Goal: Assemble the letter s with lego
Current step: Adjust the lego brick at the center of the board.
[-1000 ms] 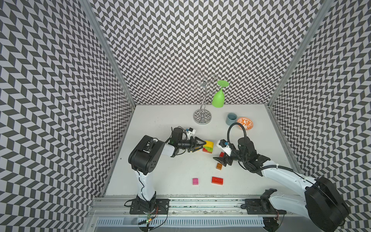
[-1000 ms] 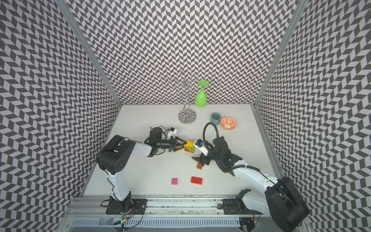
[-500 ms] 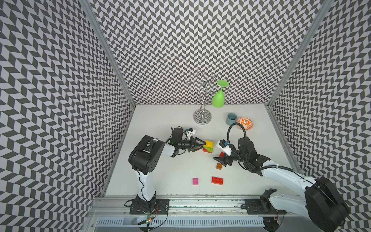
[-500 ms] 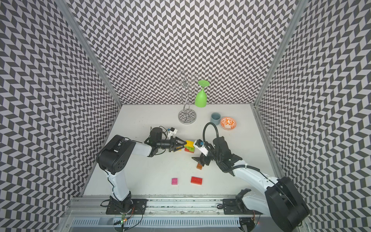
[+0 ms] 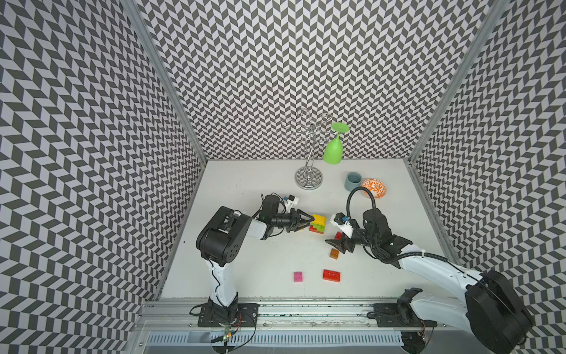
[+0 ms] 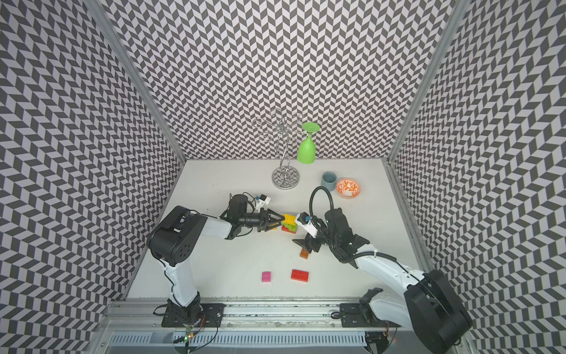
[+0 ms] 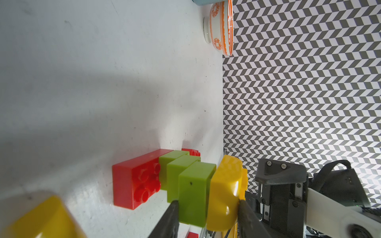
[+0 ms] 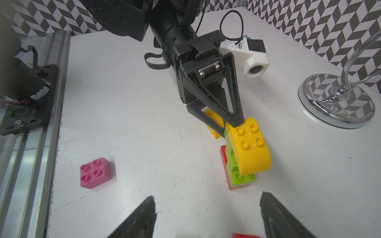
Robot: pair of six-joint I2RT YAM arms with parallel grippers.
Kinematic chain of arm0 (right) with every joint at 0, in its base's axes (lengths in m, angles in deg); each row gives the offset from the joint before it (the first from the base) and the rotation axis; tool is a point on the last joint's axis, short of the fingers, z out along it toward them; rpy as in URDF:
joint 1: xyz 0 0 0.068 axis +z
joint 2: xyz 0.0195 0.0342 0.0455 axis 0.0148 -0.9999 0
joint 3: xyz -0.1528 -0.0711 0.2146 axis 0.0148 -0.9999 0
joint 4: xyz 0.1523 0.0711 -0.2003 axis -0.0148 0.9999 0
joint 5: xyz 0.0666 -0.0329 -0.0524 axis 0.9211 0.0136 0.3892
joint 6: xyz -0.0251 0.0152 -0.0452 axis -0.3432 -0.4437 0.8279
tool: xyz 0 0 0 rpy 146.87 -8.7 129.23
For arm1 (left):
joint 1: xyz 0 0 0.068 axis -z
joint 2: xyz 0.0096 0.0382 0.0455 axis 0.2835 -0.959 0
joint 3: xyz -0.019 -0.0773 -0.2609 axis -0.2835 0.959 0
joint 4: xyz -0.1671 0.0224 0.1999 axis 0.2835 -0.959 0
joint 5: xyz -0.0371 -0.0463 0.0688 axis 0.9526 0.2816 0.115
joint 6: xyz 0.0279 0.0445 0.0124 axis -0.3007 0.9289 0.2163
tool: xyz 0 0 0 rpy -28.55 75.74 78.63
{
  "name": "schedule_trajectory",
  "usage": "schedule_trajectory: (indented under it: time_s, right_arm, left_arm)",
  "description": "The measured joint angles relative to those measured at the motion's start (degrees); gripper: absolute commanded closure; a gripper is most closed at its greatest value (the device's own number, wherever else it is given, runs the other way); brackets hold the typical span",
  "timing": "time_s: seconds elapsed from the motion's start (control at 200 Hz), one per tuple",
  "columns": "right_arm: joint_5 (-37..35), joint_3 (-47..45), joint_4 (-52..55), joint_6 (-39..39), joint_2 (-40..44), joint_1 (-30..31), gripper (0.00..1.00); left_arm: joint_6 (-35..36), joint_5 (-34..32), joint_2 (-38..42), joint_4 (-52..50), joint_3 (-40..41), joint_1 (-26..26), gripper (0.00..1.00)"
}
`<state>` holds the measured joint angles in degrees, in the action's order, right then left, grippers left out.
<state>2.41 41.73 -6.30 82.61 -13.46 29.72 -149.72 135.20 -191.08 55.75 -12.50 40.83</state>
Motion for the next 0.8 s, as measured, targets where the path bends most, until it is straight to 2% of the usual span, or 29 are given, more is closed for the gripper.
schedule_trajectory:
  time_s: [0.536,0.796]
  right_arm:
    - [0.57,0.42,0.57,0.02,-0.04,0.00,0.22]
    - [0.55,0.76,0.87,0.02,-0.04,0.00,0.18]
  left_arm:
    - [-0.02,0.22,-0.17,0.72,0.00,0.00,0.56]
    - [0.52,-0.07,-0.79,0.02,0.02,0.00,0.42]
